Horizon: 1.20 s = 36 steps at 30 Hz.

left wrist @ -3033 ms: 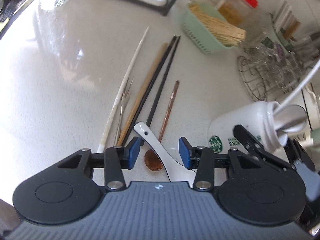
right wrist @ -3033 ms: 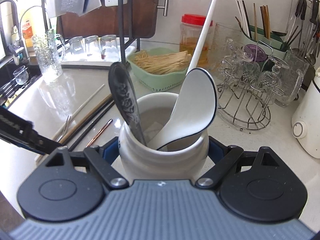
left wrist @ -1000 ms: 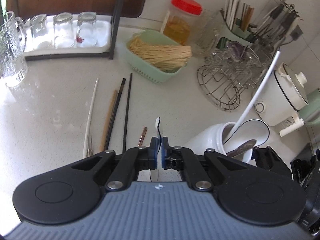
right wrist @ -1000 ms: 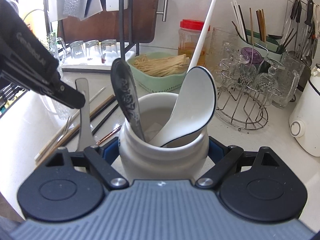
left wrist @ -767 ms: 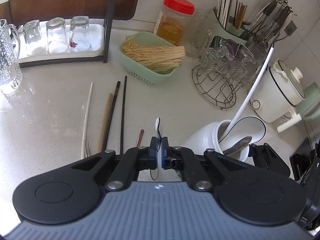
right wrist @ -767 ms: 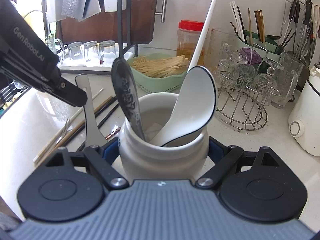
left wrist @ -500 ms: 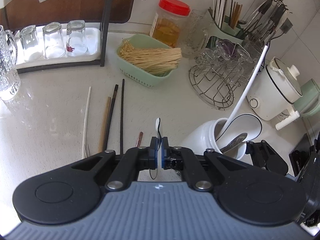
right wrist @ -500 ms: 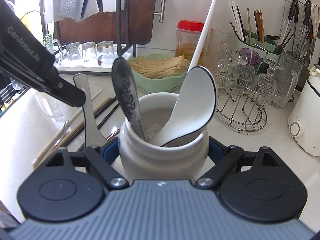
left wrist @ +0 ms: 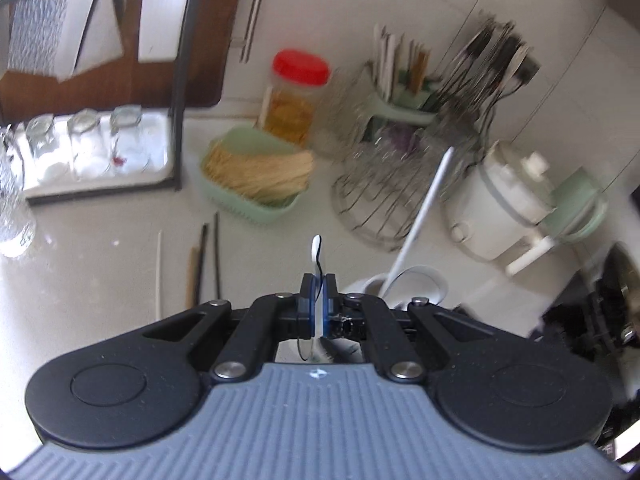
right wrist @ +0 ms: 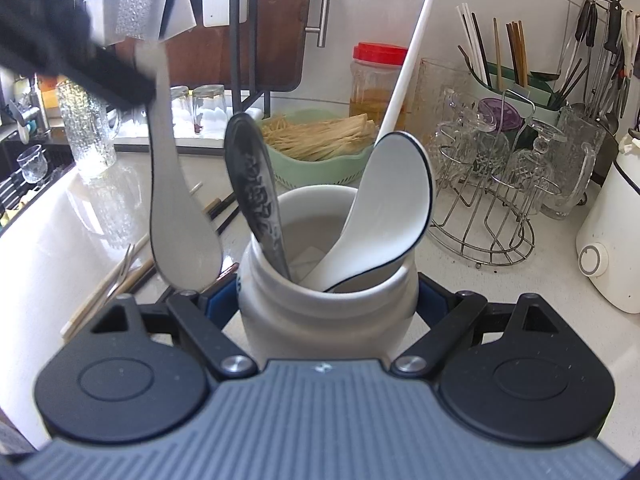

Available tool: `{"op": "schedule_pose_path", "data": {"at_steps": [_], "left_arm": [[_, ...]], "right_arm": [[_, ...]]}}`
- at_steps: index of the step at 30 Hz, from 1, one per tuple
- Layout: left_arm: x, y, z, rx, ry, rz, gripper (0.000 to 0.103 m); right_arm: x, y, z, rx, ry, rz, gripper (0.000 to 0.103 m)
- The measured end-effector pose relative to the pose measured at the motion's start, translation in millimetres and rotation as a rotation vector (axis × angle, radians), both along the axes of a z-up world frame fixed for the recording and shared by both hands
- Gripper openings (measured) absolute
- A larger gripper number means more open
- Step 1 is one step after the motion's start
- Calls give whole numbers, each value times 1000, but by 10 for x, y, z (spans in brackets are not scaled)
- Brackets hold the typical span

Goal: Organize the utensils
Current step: 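Lift the second white spoon with the left gripper and lower it into the jar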

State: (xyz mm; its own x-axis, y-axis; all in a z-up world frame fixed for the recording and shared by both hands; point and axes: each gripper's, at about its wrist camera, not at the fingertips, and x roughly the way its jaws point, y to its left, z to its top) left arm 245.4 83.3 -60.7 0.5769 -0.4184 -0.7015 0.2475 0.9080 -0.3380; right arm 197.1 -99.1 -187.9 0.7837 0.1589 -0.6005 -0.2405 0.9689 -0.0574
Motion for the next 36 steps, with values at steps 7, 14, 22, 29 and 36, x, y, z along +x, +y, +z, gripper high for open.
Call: {"op": "schedule_pose_path", "data": {"at_steps": [7, 14, 22, 29, 36], "left_arm": [[-6, -130, 500, 0, -117, -41, 3], [16, -354, 635, 3, -150, -104, 3], [31, -648, 447, 63, -139, -171, 3], [-3, -819, 301, 145, -152, -231, 3], [-8, -951, 161, 213, -157, -269, 3]], "right_arm": [[-1, 1, 4, 1, -2, 2, 91], [6, -11, 2, 1, -3, 8, 91], [-1, -21, -4, 5, -10, 16, 91], [0, -23, -11, 6, -16, 25, 91], [12, -32, -16, 8, -21, 32, 91]]}}
